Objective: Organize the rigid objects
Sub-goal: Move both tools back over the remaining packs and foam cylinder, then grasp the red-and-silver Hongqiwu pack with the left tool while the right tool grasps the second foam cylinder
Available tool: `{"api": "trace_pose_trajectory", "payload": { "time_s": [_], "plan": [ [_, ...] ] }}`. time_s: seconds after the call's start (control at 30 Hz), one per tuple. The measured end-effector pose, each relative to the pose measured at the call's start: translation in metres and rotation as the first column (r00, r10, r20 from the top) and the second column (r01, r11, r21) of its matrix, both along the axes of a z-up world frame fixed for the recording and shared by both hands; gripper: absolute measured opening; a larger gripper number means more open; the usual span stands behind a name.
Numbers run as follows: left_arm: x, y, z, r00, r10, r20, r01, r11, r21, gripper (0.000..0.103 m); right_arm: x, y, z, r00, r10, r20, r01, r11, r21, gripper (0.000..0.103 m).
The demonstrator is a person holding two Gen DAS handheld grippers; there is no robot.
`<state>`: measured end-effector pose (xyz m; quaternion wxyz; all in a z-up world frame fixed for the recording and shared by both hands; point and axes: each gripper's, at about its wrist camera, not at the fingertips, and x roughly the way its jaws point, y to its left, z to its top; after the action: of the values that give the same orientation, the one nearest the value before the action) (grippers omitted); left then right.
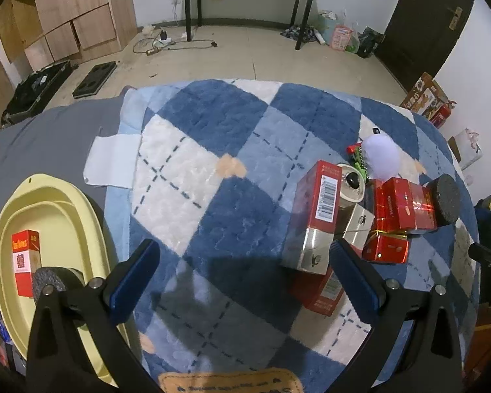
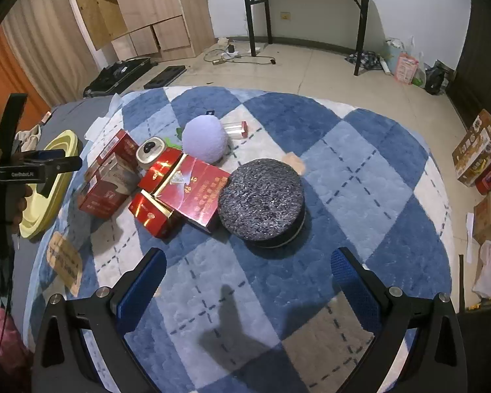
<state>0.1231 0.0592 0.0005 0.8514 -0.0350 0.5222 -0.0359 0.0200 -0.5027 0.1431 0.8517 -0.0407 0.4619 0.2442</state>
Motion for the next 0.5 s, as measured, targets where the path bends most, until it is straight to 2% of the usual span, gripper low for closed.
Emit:
{"api": "trace_pose_trajectory", "payload": {
  "time_s": [0.17,0.3,0.4,0.5],
  "plan": [
    [0.0,-0.007,-0.003,1.0,-0.01,-0.017,0.01,1.0,-0.019,0.103,0.0,-0.007,0.0,1.0,-0.011,-0.004,0.011,1.0,0.0,0.103],
    [-0.002,-0.013,-0.006,0.999,-0.039,-0.02,0.039,0.999,0.03,0.103,-0.001,-0.012,0.001,1.0,-0.014,-0.001,0.014,1.0,-0.002,0.103],
    [0.003,-0.012,-0.009,0.999,-0.019,-0.036,0.022,0.997,0.069,0.103,-0.001,-0.013,-0.001,1.0,-0.006,-0.007,0.006,1.0,-0.001,0.103],
    [0.011,-0.008,-0.008,0.999,0.005,-0.047,-0.004,1.0,0.014,0.103,0.001,-0.011,-0.005,1.0,0.005,-0.012,-0.005,1.0,-0.003,0.103]
  ]
}}
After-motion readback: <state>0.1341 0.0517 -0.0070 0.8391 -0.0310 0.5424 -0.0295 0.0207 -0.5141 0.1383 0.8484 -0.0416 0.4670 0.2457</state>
